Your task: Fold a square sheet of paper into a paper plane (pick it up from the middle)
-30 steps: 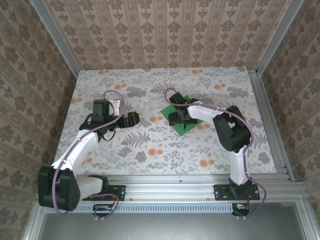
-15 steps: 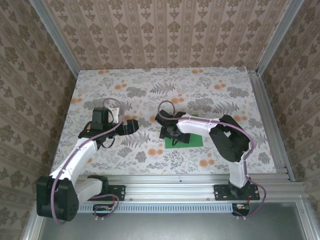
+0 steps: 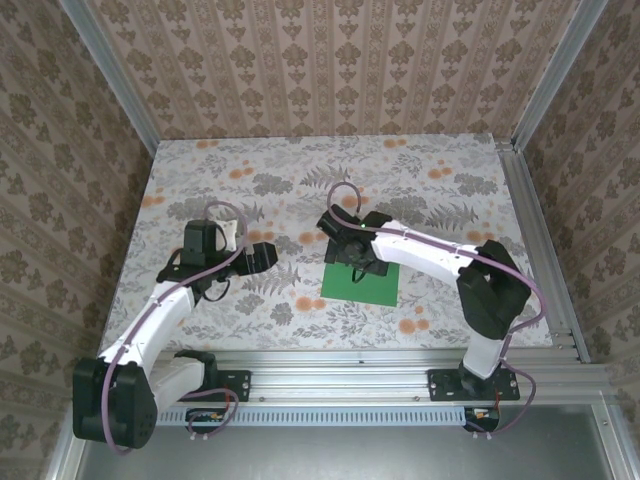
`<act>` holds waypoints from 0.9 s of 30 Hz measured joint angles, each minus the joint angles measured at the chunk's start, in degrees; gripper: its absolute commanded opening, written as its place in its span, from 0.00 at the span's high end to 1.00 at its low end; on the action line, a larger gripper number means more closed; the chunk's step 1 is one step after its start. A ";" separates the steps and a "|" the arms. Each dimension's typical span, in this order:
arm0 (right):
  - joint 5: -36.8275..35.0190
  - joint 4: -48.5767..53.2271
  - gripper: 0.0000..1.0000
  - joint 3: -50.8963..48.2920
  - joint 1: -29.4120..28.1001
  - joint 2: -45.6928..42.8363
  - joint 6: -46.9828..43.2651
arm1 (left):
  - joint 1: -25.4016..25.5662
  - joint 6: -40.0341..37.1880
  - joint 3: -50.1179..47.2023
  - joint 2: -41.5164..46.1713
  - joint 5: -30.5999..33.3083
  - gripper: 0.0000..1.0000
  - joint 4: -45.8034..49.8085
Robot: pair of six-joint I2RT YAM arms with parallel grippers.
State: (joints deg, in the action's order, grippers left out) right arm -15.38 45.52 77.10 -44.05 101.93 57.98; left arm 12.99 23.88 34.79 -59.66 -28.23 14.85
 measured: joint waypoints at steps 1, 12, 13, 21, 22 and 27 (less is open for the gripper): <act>-0.11 -0.07 0.00 -0.13 0.48 0.04 -1.42 | 0.15 0.20 0.00 -0.24 -0.13 0.00 -0.37; 1.20 -3.67 0.00 -0.76 2.56 6.62 -8.85 | 2.78 1.01 0.00 -4.04 -0.50 0.00 -1.81; 1.40 -4.02 0.00 -0.76 2.56 7.30 -9.01 | 2.93 1.03 0.00 -4.31 -0.48 0.00 -2.05; 2.54 -7.28 0.00 -3.26 3.26 8.94 -9.11 | 3.54 1.03 0.24 -6.75 -0.50 0.00 -3.15; 2.54 -7.72 0.00 -4.09 3.37 8.94 -8.94 | 3.63 1.03 0.24 -7.13 -0.48 0.00 -3.32; 3.15 -9.86 0.01 -5.62 3.78 8.37 -8.33 | 4.00 1.03 0.79 -8.37 -0.48 0.00 -3.48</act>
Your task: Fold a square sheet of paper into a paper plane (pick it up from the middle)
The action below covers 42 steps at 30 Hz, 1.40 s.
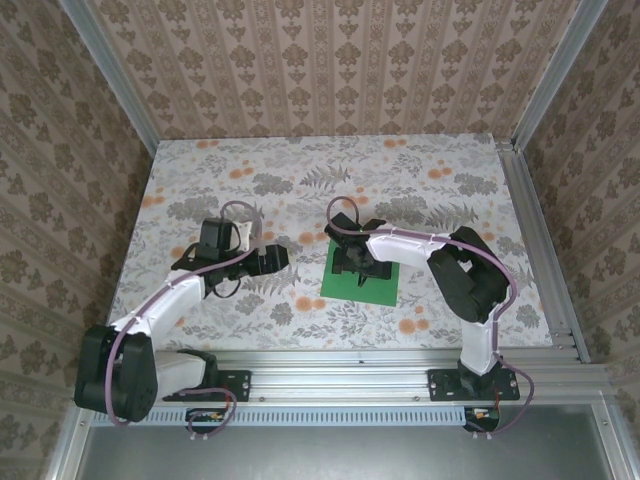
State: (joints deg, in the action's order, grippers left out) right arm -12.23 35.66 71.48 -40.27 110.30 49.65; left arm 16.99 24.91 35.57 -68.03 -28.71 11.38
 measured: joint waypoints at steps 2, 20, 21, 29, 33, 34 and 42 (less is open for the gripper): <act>0.15 -0.52 0.01 -0.39 0.13 -0.15 -0.02 | 0.17 0.00 0.48 -0.42 0.02 0.00 -0.24; -1.05 0.87 0.12 2.05 0.24 1.60 -1.57 | 0.66 -0.04 1.27 -0.55 0.17 0.00 -0.09; -1.09 1.03 0.12 2.34 0.24 1.77 -1.60 | 0.66 -0.04 1.27 -0.55 0.17 0.00 -0.09; -2.58 2.29 0.19 3.67 -0.48 2.27 -2.40 | 0.66 -0.20 1.27 -0.55 0.15 0.00 -0.04; -3.23 3.43 0.22 4.33 -0.57 2.27 -3.28 | 0.66 -0.48 1.27 -0.61 0.15 0.00 -0.04; -3.54 3.72 0.22 4.63 -0.57 2.27 -3.37 | 0.66 -0.50 1.27 -0.66 0.15 0.00 -0.04; -3.34 2.73 0.22 4.46 -0.39 2.29 -3.43 | 0.66 -0.68 1.27 -0.94 0.17 0.00 -0.02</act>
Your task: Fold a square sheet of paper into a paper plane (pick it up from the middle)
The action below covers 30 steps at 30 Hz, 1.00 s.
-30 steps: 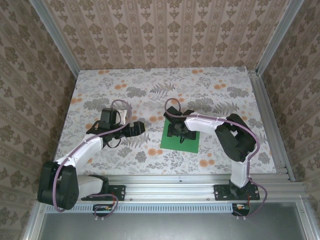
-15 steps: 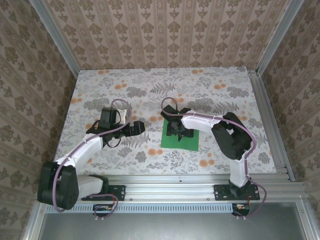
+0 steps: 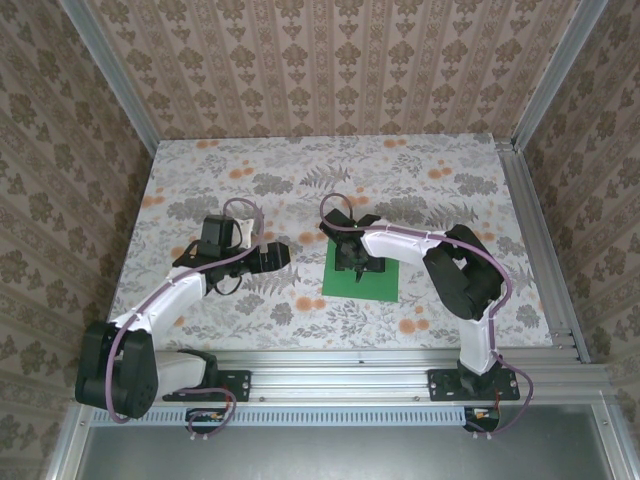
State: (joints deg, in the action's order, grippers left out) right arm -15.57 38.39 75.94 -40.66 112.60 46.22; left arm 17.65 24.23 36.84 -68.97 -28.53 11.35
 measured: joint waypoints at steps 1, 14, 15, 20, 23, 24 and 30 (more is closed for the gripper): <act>0.20 -0.50 0.22 -0.35 0.02 0.00 0.00 | 0.00 -0.02 0.00 0.00 -0.02 0.00 0.00; 1.88 -3.58 0.28 -2.16 0.55 0.02 0.52 | 0.00 -0.09 0.02 -0.42 0.00 0.00 0.04; 2.01 -3.76 0.30 -2.16 0.55 0.02 0.55 | 0.00 -0.17 0.02 -0.42 -0.02 0.00 0.07; 2.05 -4.94 0.35 -2.43 0.52 0.02 0.79 | 0.00 -0.46 0.02 -0.57 0.00 0.00 0.79; 1.99 -5.16 0.38 -2.43 0.52 0.00 0.66 | 0.00 -0.52 0.07 -0.87 0.00 0.00 1.16; 1.95 -5.25 0.38 -2.43 0.52 -0.02 0.61 | 0.02 -0.55 0.09 -0.98 0.00 0.00 1.25; 1.29 -5.46 0.55 -2.51 0.52 -0.31 0.00 | 0.42 -0.68 0.13 -1.79 0.00 0.00 1.51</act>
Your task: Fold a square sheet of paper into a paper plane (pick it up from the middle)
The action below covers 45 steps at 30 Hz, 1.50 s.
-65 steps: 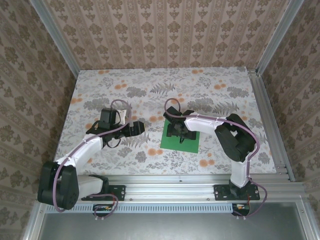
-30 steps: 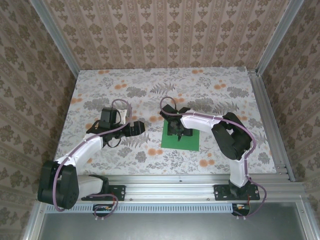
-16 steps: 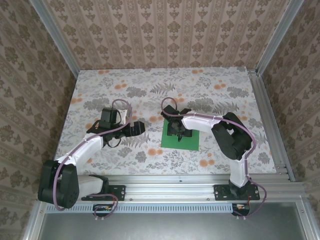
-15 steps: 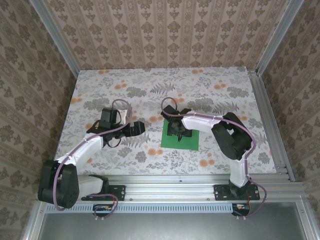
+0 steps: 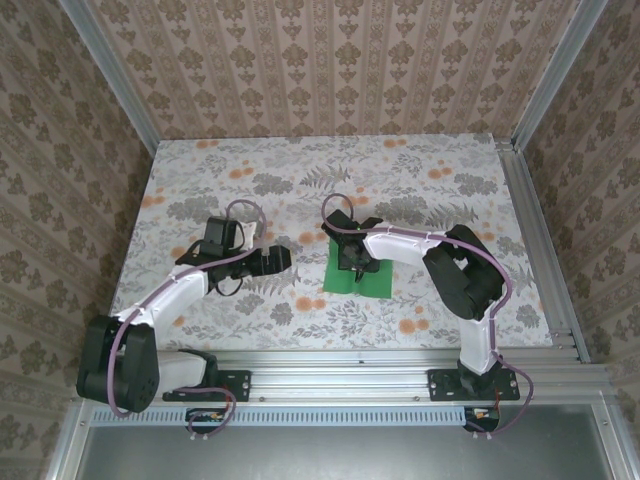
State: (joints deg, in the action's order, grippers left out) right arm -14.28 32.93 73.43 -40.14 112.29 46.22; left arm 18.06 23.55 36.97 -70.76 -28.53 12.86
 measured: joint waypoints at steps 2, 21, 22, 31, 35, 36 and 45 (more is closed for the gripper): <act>-0.13 0.00 0.61 -0.07 0.00 -0.15 -0.20 | 0.24 0.00 0.09 -0.28 0.02 0.00 0.00; 12.41 -9.60 0.86 -0.15 -2.14 -9.44 -0.96 | -4.04 -0.83 4.24 10.03 0.42 0.00 8.02; 14.47 -11.91 0.86 -0.42 -2.19 -10.12 -0.57 | -4.72 -0.83 4.55 11.10 0.28 0.00 8.68; 28.50 -35.63 0.84 -11.85 -0.66 -14.51 5.99 | -5.29 -0.07 6.29 12.85 -4.15 0.00 11.17; 31.74 -43.56 0.82 -20.59 1.79 -13.49 9.18 | -4.15 1.36 6.19 11.28 -5.46 0.03 9.57; 32.20 -44.48 0.82 -22.08 2.27 -13.05 9.57 | -3.58 1.68 6.12 10.56 -5.60 0.03 9.14; 34.77 -48.50 0.77 -28.50 5.14 -12.24 9.88 | 3.04 5.07 5.20 3.32 -5.33 0.08 2.91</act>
State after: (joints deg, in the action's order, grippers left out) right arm 20.49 -15.57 44.93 -35.00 100.05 56.10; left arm 21.10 28.62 42.17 -67.44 -33.87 15.77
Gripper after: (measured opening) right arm 0.226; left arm 0.926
